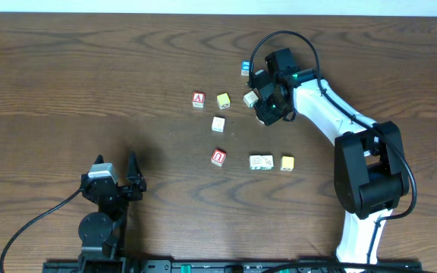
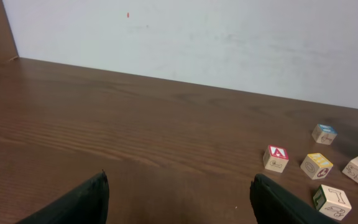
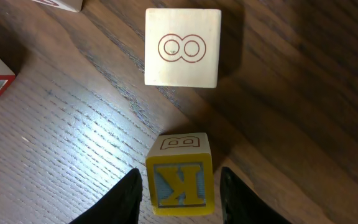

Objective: Lift 5 blocks

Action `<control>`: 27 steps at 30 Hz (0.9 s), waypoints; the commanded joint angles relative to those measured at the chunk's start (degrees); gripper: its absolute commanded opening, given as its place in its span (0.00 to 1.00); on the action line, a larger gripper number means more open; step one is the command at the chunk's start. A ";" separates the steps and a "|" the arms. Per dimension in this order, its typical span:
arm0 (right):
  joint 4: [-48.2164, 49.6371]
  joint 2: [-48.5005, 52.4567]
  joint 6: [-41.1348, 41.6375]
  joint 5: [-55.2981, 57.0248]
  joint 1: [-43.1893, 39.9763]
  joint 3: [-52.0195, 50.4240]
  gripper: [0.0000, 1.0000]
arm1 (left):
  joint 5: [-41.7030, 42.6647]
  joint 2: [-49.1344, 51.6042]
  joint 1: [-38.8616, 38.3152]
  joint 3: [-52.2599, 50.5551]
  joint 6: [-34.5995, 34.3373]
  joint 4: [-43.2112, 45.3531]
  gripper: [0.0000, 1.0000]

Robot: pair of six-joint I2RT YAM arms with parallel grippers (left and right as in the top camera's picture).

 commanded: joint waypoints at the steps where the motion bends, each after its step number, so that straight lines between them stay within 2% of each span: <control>1: -0.02 0.35 0.11 0.15 0.48 -0.02 0.39 | -1.36 0.00 0.24 -0.90 -0.48 -2.51 0.73; 4: -0.02 0.35 0.11 0.15 0.48 -0.02 0.39 | -1.36 0.00 0.24 -0.90 -0.48 -2.51 0.73; 13: -0.24 0.35 0.15 0.35 0.50 -0.02 0.18 | -1.36 0.00 0.24 -0.90 -0.48 -2.51 0.73; 21: -0.96 -0.20 1.66 0.31 0.48 0.52 0.15 | -1.36 0.00 0.24 -0.90 -0.48 -2.51 0.73; 27: -5.27 -2.45 1.66 0.33 0.48 4.15 0.16 | -1.36 0.00 0.24 -0.90 -0.48 -2.51 0.73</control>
